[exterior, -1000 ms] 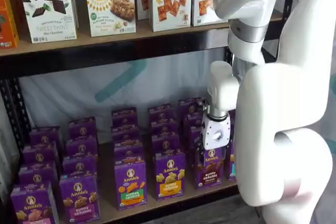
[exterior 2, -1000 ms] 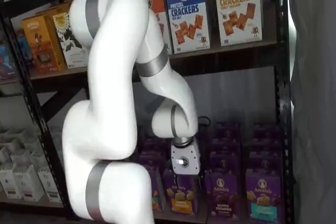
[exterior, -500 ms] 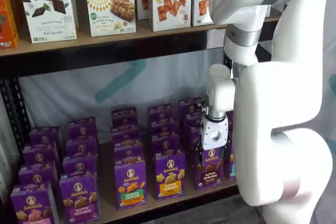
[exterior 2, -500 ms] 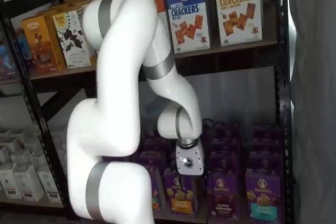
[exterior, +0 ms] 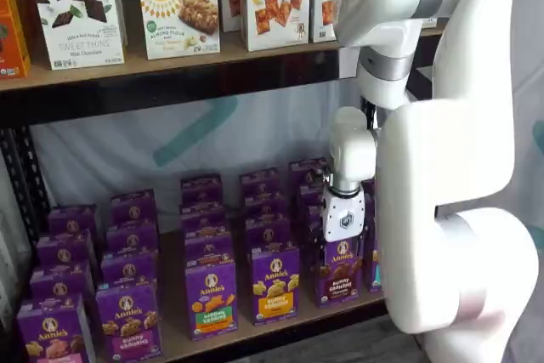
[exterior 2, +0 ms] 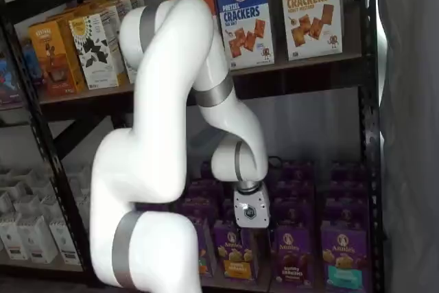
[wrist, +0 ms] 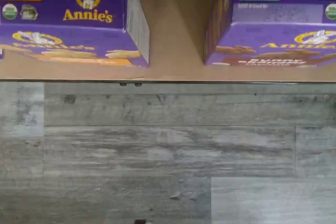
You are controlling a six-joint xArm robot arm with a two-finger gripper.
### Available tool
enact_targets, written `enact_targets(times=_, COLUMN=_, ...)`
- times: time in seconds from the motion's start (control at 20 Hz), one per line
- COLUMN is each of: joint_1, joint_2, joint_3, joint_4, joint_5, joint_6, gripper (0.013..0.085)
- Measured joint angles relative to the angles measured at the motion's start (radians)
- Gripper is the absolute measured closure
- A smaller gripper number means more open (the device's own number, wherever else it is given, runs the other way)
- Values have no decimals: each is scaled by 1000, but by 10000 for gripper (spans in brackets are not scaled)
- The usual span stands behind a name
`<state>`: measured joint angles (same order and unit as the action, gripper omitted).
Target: Pick up the purple box with a brown patch in the center, on the bottom shelf, the fifth box from the left
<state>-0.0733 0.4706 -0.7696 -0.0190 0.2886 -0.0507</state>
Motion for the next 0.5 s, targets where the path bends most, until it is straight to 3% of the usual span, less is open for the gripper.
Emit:
enact_targets(times=0.15, joint_1=-9, joint_2=32, joint_3=-40, joint_4=-32, joint_5=14, joint_6=21, gripper=130)
enact_targets(times=0.5, joint_1=-42, joint_2=104, joint_3=-131, joint_4=-44, joint_5=18, joint_6=1, gripper=130)
